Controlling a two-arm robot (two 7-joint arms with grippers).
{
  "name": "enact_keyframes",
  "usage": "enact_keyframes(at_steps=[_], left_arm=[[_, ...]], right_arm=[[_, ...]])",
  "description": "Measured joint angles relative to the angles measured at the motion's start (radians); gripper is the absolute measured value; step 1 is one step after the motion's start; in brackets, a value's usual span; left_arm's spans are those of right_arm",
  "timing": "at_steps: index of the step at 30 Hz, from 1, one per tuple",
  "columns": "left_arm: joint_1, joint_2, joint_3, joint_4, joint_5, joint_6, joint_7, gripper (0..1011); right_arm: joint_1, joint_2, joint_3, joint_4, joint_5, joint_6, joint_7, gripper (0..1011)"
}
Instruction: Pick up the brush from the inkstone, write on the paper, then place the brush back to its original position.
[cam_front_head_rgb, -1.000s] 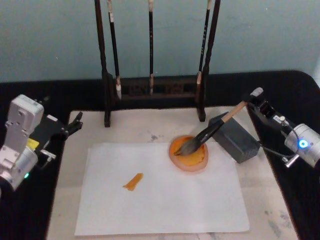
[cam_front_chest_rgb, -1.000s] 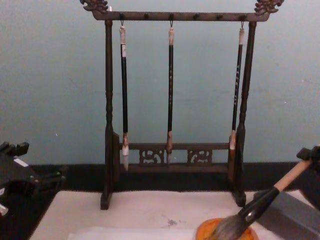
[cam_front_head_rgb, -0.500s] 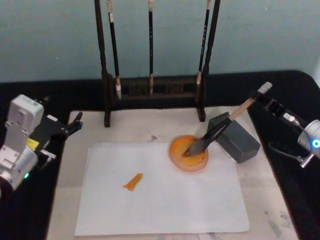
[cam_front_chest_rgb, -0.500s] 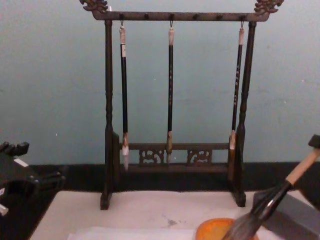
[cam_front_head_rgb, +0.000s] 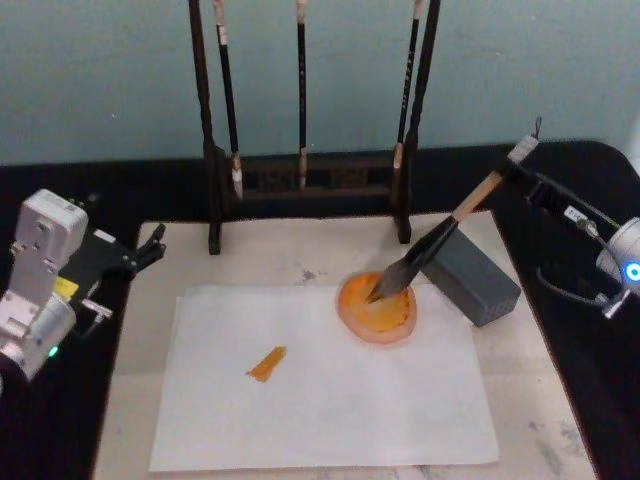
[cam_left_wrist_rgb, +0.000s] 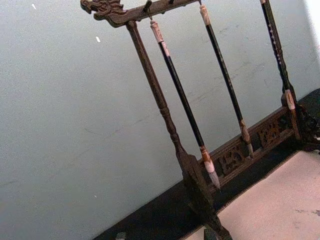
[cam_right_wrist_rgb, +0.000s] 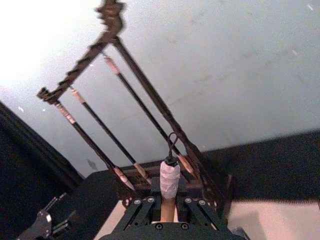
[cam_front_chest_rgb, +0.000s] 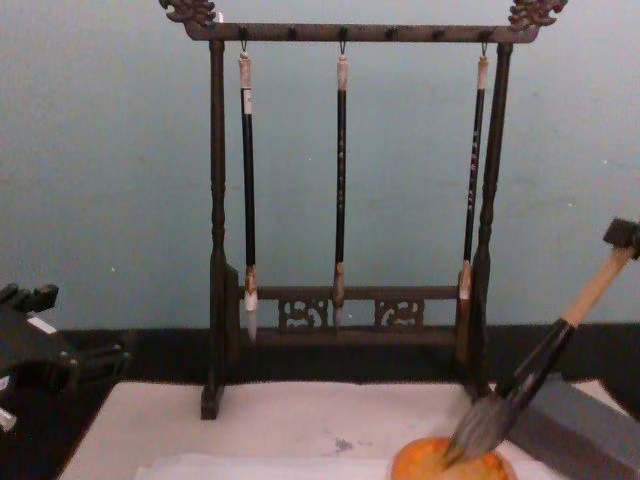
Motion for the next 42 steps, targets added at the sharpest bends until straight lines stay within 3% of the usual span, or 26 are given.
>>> enact_keyframes(at_steps=[4, 14, 15, 23, 35, 39, 42], left_arm=[[0.000, 0.000, 0.000, 0.000, 0.000, 0.000, 0.000, 1010], [0.000, 0.000, 0.000, 0.000, 0.000, 0.000, 0.000, 1010], [0.000, 0.000, 0.000, 0.000, 0.000, 0.000, 0.000, 1010], [0.000, 0.000, 0.000, 0.000, 0.000, 0.000, 0.000, 1010], [0.000, 0.000, 0.000, 0.000, 0.000, 0.000, 0.000, 1009], [0.000, 0.000, 0.000, 0.000, 0.000, 0.000, 0.000, 1010], [0.000, 0.000, 0.000, 0.000, 0.000, 0.000, 0.000, 1010]], right_arm=[[0.007, 0.018, -0.016, -0.037, -0.049, -0.032, -0.012, 171], [0.025, 0.057, -0.075, -0.160, -0.262, -0.084, -0.049, 171], [0.025, 0.057, -0.075, -0.160, -0.262, -0.084, -0.049, 171], [0.027, 0.070, -0.127, -0.259, -0.403, -0.104, -0.038, 171], [0.012, 0.078, -0.183, -0.350, -0.541, -0.116, -0.010, 172], [0.004, 0.068, -0.206, -0.368, -0.597, -0.127, -0.011, 171], [0.004, 0.053, -0.215, -0.369, -0.613, -0.128, -0.007, 172]])
